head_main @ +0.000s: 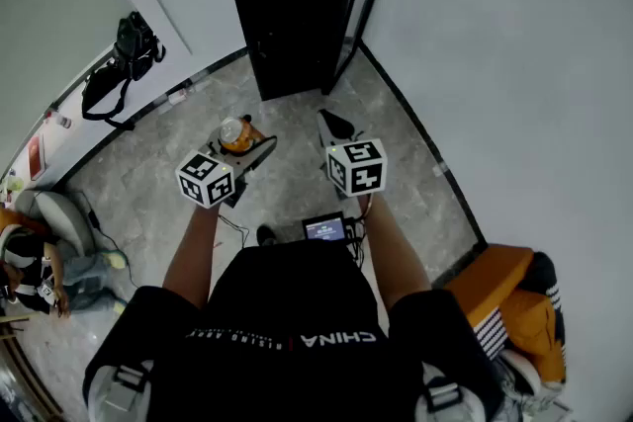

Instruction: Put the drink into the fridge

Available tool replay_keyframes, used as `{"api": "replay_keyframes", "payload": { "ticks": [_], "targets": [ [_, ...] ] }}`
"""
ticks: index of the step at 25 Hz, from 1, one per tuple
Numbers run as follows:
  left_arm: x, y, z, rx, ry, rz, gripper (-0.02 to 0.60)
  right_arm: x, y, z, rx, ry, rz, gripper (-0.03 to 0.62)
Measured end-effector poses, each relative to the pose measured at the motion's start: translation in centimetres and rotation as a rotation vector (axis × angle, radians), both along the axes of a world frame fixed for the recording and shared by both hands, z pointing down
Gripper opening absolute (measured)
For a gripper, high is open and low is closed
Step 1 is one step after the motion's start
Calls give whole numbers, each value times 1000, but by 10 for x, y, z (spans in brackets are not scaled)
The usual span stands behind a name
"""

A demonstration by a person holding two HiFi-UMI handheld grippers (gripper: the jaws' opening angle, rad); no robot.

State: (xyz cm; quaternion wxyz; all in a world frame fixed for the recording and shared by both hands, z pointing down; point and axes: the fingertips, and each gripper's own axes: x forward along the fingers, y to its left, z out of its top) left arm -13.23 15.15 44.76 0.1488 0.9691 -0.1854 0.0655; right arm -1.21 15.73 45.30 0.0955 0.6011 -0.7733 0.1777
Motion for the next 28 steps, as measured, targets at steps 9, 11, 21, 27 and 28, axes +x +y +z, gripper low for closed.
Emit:
{"api": "replay_keyframes", "payload": {
  "ticks": [9,11,21,27,28],
  "targets": [
    [6,7,-8,-1,33,7,345,10,13,-4,3,-2,20,14],
    [8,8,-8,2,25,15,345,14,16,-3,0,-3,39,14],
    [17,19,1,-5,2,41,345,24,26,7,-25,-42,49,14],
    [18,17,6,-8,-13,41,345,23,23,12,-38,-46,42,14],
    [18,17,8,-9,-16,41,345,23,23,13,-39,-46,39,14]
  ]
}}
